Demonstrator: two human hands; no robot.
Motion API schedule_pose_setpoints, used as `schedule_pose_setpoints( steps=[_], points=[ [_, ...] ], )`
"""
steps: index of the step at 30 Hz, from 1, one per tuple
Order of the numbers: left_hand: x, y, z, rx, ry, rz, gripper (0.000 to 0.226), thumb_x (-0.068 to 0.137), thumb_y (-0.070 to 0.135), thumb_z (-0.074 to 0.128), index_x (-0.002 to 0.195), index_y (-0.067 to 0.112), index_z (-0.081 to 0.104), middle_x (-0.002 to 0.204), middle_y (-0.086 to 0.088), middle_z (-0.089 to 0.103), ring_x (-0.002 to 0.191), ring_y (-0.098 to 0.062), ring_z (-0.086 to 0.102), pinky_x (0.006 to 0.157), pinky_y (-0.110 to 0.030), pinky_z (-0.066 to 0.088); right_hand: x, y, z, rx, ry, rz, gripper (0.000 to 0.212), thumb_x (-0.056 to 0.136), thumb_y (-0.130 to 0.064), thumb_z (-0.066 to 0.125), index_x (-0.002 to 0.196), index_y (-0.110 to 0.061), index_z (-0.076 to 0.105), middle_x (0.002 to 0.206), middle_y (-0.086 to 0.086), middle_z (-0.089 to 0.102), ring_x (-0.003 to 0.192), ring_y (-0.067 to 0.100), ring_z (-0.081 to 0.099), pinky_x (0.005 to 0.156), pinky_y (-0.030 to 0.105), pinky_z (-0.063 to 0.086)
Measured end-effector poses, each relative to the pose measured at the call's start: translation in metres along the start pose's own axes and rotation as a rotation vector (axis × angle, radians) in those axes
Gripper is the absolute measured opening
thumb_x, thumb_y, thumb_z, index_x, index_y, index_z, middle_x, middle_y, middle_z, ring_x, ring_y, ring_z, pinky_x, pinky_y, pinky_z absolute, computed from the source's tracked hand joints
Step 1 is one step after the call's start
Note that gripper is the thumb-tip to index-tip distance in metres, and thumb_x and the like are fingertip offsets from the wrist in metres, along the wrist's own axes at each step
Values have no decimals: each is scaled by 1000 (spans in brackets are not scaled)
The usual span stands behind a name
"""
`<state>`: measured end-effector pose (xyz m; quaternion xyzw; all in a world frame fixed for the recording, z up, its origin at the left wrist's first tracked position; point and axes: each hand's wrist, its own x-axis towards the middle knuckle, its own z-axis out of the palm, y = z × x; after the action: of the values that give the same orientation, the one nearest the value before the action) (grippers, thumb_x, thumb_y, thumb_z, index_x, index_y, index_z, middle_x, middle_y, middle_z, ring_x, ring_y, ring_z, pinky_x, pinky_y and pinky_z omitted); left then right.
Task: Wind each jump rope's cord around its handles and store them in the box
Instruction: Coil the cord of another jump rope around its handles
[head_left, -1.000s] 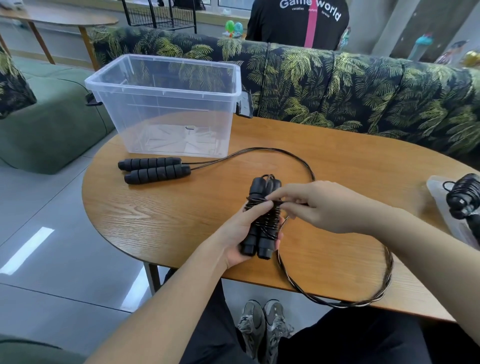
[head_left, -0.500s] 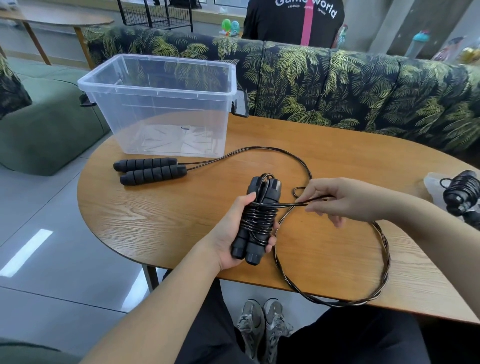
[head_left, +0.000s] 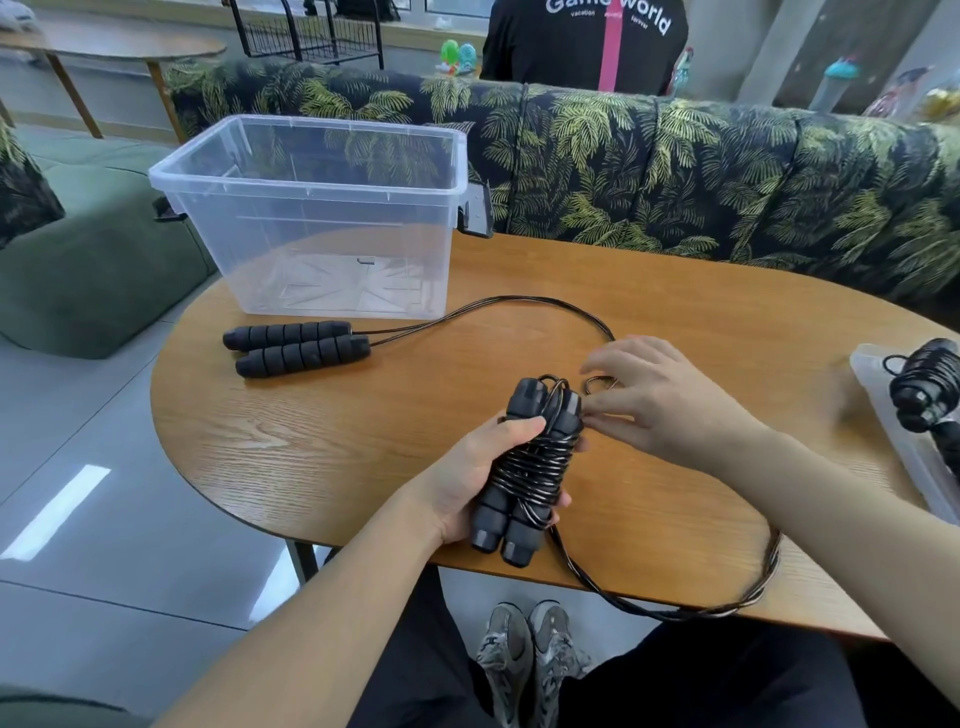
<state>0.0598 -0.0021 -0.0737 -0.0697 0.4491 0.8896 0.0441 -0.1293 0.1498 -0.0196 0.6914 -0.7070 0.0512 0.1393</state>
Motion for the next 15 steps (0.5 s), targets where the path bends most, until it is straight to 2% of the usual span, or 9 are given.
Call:
schedule_pose_setpoints(
  steps=[2, 4, 5, 7, 9, 11, 13, 15],
  points=[
    [3, -2, 2, 7, 11, 38, 64, 94, 34, 65, 144, 3, 41, 128, -19, 62, 82, -34, 65, 72, -46, 55, 0, -6, 3, -35, 84, 9, 20, 97, -42, 59, 97, -31, 76, 93, 0, 61, 87, 25, 58, 73, 39, 48],
    [6, -1, 2, 24, 27, 58, 62, 94, 33, 64, 143, 2, 42, 125, -19, 63, 81, -34, 64, 72, -47, 55, 2, -15, 1, 130, 22, 179, 23, 97, -42, 54, 108, -34, 73, 79, -9, 61, 72, 17, 61, 61, 31, 47],
    [7, 0, 3, 38, 33, 67, 60, 95, 33, 62, 142, 1, 42, 122, -19, 63, 81, -34, 64, 72, -46, 56, 3, -19, 2, 276, -27, 333, 22, 98, -40, 55, 115, -36, 70, 79, -13, 64, 70, 12, 64, 60, 29, 50],
    [10, 1, 3, 54, 49, 81, 56, 97, 33, 61, 139, 0, 44, 116, -18, 65, 79, -34, 65, 72, -46, 57, 4, -22, 4, 658, -79, 626, 24, 100, -28, 58, 122, -34, 65, 93, -13, 73, 74, 8, 71, 67, 30, 60],
    [14, 3, 3, 51, 82, 87, 52, 95, 31, 64, 135, 1, 48, 110, -21, 63, 76, -35, 65, 69, -45, 58, 9, -27, 4, 1061, -51, 833, 31, 102, -11, 51, 128, -24, 62, 113, -8, 72, 86, 13, 74, 79, 39, 63],
    [18, 4, 4, 53, 90, 88, 44, 93, 28, 67, 129, 8, 51, 107, -27, 59, 74, -37, 66, 68, -46, 58, 15, -30, 0, 1408, 8, 985, 35, 102, -6, 45, 131, -17, 61, 122, -1, 70, 88, 20, 75, 85, 42, 61],
    [20, 3, 4, 72, 77, 105, 37, 95, 23, 65, 127, 11, 52, 106, -27, 62, 74, -37, 65, 68, -46, 58, 19, -32, 0, 1554, 86, 1065, 29, 104, -12, 50, 129, -15, 63, 116, 8, 73, 84, 20, 73, 77, 36, 59],
    [22, 0, 4, 83, 107, 140, 37, 94, 20, 65, 128, 10, 53, 105, -22, 68, 73, -37, 66, 68, -46, 58, 21, -33, 3, 1492, 203, 1108, 26, 103, -19, 55, 127, -14, 65, 109, 12, 75, 87, 17, 74, 76, 33, 59]
  ],
)
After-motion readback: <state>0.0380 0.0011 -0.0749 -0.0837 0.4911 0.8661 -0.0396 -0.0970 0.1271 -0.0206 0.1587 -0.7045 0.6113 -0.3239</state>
